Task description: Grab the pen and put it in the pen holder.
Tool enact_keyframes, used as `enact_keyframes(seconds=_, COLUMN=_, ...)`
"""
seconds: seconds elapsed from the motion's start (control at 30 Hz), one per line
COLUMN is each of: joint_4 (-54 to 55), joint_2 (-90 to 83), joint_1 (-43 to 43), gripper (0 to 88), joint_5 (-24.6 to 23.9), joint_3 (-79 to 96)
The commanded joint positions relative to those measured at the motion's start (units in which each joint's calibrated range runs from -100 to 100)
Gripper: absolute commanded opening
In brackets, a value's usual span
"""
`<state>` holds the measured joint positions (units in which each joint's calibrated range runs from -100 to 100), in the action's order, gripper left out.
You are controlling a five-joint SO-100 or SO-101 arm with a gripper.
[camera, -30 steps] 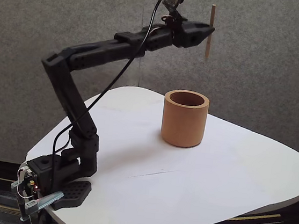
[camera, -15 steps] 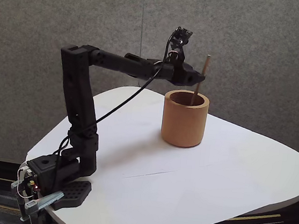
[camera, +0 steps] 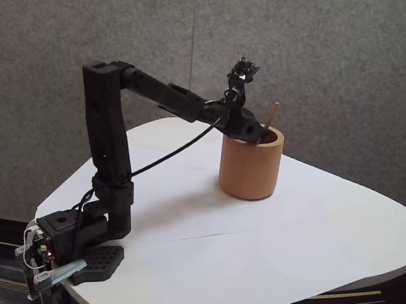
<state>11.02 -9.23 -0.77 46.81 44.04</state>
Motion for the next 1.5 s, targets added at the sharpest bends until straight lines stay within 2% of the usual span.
enact_keyframes(seconds=0.0, joint_4=1.2, joint_2=-0.3, joint_1=-0.5, gripper=0.3, joint_5=0.1, joint_3=-0.3)
enact_keyframes(seconds=0.17, joint_4=1.1, joint_2=-0.3, joint_1=-1.8, gripper=0.4, joint_5=0.2, joint_3=-0.8)
enact_keyframes(seconds=0.23, joint_4=1.1, joint_2=-0.3, joint_1=-2.4, gripper=3.0, joint_5=0.2, joint_3=-1.0)
enact_keyframes(seconds=0.4, joint_4=1.1, joint_2=-0.3, joint_1=-2.5, gripper=25.8, joint_5=0.2, joint_3=-1.2)
enact_keyframes(seconds=0.5, joint_4=1.1, joint_2=-0.3, joint_1=-2.5, gripper=33.3, joint_5=0.2, joint_3=-1.2)
enact_keyframes(seconds=1.2, joint_4=0.3, joint_2=-1.5, joint_1=-2.6, gripper=33.6, joint_5=0.2, joint_3=-21.6)
enact_keyframes(seconds=1.47, joint_4=-1.5, joint_2=-13.9, joint_1=-4.6, gripper=33.6, joint_5=-0.2, joint_3=-22.1)
